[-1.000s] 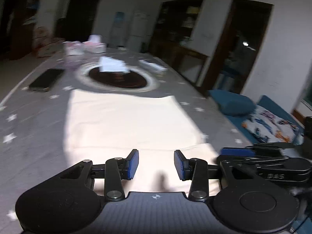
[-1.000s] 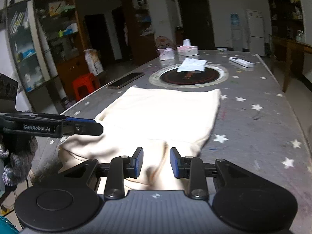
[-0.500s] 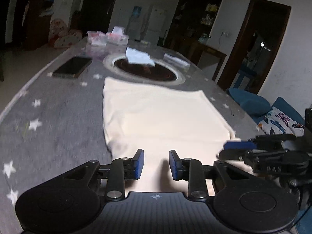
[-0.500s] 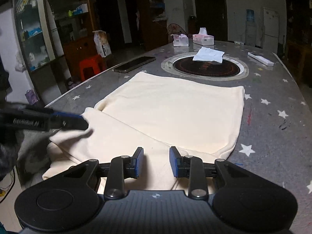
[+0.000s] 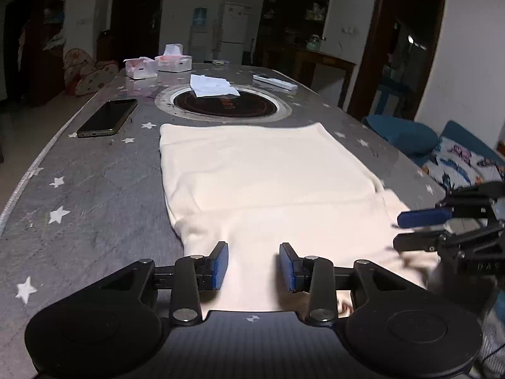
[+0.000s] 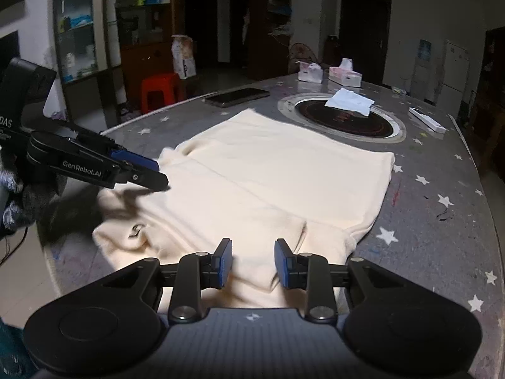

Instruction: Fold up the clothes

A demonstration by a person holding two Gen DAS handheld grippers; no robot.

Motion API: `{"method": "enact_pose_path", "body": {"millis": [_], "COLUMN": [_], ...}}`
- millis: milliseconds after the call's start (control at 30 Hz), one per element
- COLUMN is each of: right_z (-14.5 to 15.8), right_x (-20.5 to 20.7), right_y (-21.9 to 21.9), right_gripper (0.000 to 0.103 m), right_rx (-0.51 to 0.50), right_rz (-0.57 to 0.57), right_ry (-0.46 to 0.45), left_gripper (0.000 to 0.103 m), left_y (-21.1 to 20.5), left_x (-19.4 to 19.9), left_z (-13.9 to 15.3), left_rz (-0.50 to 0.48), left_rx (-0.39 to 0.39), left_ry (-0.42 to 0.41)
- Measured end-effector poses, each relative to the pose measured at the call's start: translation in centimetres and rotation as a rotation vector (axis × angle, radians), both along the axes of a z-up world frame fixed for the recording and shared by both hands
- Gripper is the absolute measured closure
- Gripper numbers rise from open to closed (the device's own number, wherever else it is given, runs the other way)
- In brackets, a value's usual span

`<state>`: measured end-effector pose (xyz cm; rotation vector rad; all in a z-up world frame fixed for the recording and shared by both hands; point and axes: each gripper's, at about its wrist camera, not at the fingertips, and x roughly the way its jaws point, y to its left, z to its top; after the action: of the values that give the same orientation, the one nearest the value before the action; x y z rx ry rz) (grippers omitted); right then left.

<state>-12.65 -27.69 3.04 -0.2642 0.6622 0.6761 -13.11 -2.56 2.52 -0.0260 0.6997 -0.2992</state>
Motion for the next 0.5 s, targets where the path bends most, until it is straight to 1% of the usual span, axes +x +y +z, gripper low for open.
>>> {"method": "enact_pose_path", "body": {"millis": [100, 233, 333, 367, 433, 500], "right_z": [-0.8, 0.1, 0.7, 0.9, 1.2, 1.1], "right_x": [-0.7, -1.6, -2.4, -2.7, -3.3, -3.9], "right_y": [0.0, -0.3, -0.8, -0.9, -1.2, -1.2], "right_gripper": [0.074, 0.074, 0.073, 0.072, 0.066, 0.064], "right_rx": [-0.038, -0.044, -0.058, -0.063, -0.084, -0.108], "right_rz": [0.008, 0.018, 0.03, 0.037, 0.055, 0.079], "right_ry": [-0.011, -0.038, -0.055, -0.056, -0.063, -0.076], "left_gripper": [0.058, 0.058, 0.058, 0.058, 0.055, 0.05], "left_y": [-0.8, -1.5, -1.9, -2.0, -2.3, -2.8], "left_x": [-1.2, -2.9, -4.8, -5.4, -6.7, -7.9], "left_z": [-0.1, 0.6, 1.1, 1.2, 1.2, 0.9], "left_rz": [-0.028, -0.084, -0.149, -0.171, -0.223, -0.271], "left_rx": [0.066, 0.124, 0.195, 0.219, 0.274, 0.336], "left_ry": [-0.026, -0.055, -0.088, -0.097, -0.118, -0.142]}}
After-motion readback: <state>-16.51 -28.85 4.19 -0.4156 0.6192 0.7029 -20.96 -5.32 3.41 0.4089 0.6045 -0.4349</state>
